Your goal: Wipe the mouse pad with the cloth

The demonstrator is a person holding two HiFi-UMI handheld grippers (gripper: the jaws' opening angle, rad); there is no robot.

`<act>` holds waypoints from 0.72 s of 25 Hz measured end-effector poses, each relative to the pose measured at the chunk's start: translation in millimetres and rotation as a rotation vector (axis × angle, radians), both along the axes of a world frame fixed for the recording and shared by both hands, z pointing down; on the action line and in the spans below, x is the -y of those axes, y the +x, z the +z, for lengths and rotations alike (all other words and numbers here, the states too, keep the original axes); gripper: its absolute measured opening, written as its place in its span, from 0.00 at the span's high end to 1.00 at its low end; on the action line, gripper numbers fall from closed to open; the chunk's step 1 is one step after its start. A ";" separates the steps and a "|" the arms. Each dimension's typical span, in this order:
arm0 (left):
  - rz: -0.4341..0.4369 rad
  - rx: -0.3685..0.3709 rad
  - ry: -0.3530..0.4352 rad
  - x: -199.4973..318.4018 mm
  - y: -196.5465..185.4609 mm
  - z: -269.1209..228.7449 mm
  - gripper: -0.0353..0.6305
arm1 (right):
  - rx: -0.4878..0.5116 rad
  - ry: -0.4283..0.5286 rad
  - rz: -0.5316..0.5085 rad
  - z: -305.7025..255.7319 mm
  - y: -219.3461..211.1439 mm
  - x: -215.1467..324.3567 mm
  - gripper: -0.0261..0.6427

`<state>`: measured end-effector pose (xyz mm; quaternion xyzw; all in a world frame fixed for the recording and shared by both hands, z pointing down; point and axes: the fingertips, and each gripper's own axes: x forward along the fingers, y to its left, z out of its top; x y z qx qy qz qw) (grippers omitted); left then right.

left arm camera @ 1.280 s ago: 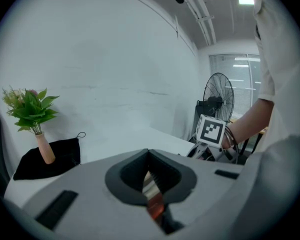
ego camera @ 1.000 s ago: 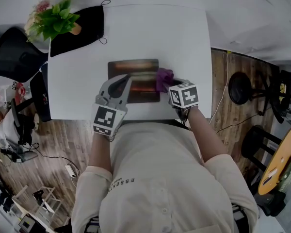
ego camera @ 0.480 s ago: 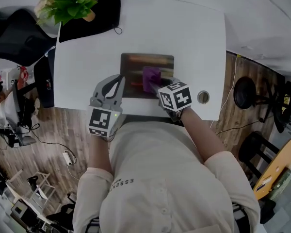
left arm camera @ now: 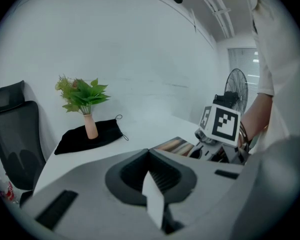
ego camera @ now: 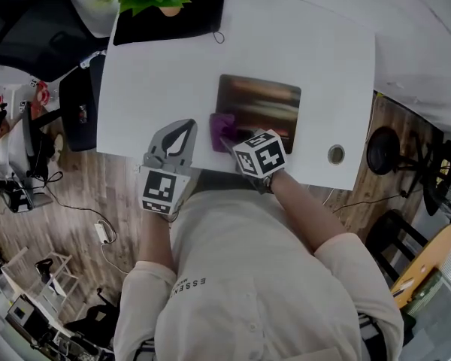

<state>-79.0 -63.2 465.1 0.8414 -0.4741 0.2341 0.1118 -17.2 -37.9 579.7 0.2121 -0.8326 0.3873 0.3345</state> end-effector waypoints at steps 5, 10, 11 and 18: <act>0.043 -0.026 0.005 -1.2 -18.6 1.4 0.94 | -0.024 -0.001 0.060 8.7 -11.2 0.7 0.81; 0.117 -0.046 -0.002 3.2 -23.6 8.9 0.94 | -0.038 -0.001 0.126 10.6 -6.7 3.2 0.81; 0.140 -0.041 -0.001 4.0 -21.8 9.9 0.94 | -0.044 0.002 0.139 10.7 -4.5 3.2 0.81; 0.239 -0.043 0.014 9.8 -2.2 7.0 0.94 | -0.052 -0.002 0.210 11.9 18.4 2.8 0.81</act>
